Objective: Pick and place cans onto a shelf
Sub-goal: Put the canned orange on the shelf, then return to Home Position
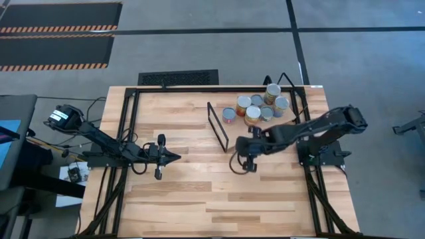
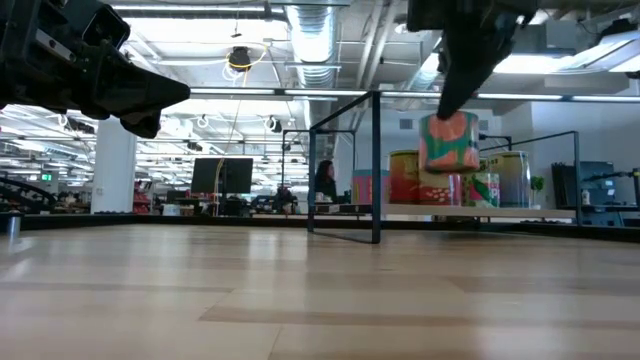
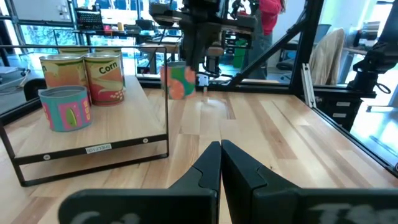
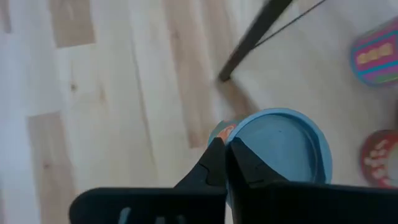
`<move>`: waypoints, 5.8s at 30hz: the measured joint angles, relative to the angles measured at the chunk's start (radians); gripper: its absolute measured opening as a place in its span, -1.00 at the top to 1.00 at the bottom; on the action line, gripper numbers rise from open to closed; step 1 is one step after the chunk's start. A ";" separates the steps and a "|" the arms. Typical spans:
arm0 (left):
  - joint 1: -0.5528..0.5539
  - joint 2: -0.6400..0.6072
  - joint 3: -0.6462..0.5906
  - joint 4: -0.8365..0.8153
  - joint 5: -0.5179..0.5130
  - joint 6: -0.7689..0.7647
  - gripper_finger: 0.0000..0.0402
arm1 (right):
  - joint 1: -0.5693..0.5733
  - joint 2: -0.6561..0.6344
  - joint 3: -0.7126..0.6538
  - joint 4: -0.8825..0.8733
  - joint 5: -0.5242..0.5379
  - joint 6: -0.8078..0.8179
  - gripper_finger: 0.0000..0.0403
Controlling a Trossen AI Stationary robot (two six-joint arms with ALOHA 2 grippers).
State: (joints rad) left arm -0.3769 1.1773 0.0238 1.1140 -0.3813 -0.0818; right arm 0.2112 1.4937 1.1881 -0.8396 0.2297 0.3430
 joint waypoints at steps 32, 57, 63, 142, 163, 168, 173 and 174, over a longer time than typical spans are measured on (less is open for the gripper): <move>0.000 0.000 0.000 -0.004 -0.011 -0.005 1.00 | -0.316 0.134 0.002 0.176 -0.022 -0.230 0.89; 0.000 0.000 0.000 -0.005 -0.011 -0.006 1.00 | -0.332 0.118 0.001 0.173 -0.002 -0.260 0.64; 0.000 0.000 0.000 -0.004 -0.011 -0.007 1.00 | -0.284 -0.010 0.001 0.154 0.040 -0.288 0.88; 0.332 -1.174 0.008 -1.141 0.310 -0.058 1.00 | -0.157 -1.493 -1.180 0.943 -0.021 -0.393 0.98; 0.332 -1.173 -0.011 -1.066 0.219 -0.057 1.00 | -0.445 -1.492 -1.182 0.881 -0.110 -0.366 0.97; 0.332 -1.173 -0.012 -1.060 0.181 -0.054 1.00 | -0.521 -1.492 -1.182 0.881 -0.097 -0.370 0.85; 0.332 -1.173 -0.012 -1.060 0.188 -0.015 1.00 | -0.554 -1.492 -1.182 0.881 -0.098 -0.370 0.79; 0.332 -1.173 -0.012 -1.060 0.191 -0.018 1.00 | -0.556 -1.492 -1.182 0.880 -0.098 -0.370 0.79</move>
State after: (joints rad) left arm -0.0452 0.0044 0.0120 0.0536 -0.1905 -0.0999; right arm -0.3443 0.0017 0.0059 0.0406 0.1322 -0.0265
